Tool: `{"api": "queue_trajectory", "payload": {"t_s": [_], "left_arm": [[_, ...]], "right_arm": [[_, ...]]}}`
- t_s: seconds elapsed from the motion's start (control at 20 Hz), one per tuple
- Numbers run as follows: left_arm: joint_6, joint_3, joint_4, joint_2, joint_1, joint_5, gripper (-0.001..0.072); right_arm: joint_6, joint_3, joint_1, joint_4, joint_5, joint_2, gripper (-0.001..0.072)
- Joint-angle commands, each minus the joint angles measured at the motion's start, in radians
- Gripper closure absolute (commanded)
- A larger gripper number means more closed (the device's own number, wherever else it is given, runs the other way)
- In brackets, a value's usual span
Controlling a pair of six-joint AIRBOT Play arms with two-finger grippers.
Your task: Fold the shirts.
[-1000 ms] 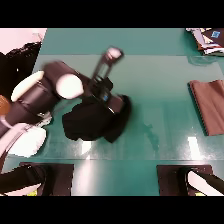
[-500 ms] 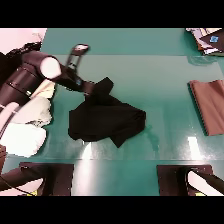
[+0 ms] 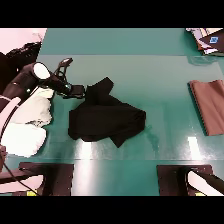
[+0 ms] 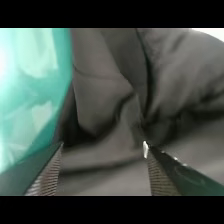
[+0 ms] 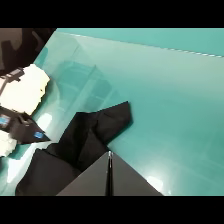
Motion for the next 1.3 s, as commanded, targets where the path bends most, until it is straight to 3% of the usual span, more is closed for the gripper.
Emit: {"api": "queue_trajectory", "payload": {"t_s": [0.0,0.3,0.4,0.55,0.75,0.8,0.85,0.9,1.05,1.25], "left_arm": [[0.024,-0.016,-0.086,-0.103,0.011,0.088,0.0104],[0.074,-0.015,-0.193,-0.171,0.011,0.157,0.0109],[0.079,0.000,-0.185,-0.171,0.011,0.157,0.0675],[0.076,0.104,-0.103,-0.150,0.011,0.088,0.0678],[0.076,0.313,0.030,-0.102,0.011,-0.007,0.0678],[0.076,0.355,0.035,-0.098,0.011,-0.025,0.0678],[0.076,0.388,0.036,-0.096,0.011,-0.036,0.0677],[0.076,0.406,0.036,-0.095,0.011,-0.038,0.0678],[0.076,0.407,0.037,-0.094,0.011,-0.045,0.0678],[0.076,0.407,0.037,-0.094,0.011,-0.070,0.0678]], "right_arm": [[0.000,0.001,0.000,0.000,0.010,0.001,0.0696],[0.001,0.001,0.000,-0.031,0.032,0.000,0.0696],[0.012,0.000,0.000,-0.110,0.047,0.000,0.0696],[0.055,-0.065,0.000,-0.212,0.075,0.006,0.0695],[0.066,-0.373,0.003,-0.215,0.105,0.006,0.0680],[0.065,-0.472,0.013,-0.195,0.091,0.006,0.0465],[0.064,-0.582,0.028,-0.178,0.056,0.003,0.0163],[0.053,-0.674,0.054,-0.146,0.025,-0.009,0.0130],[-0.069,-0.873,0.202,0.009,-0.100,-0.084,0.0135],[-0.117,-0.880,0.429,0.081,-0.309,-0.234,0.0136]]}}
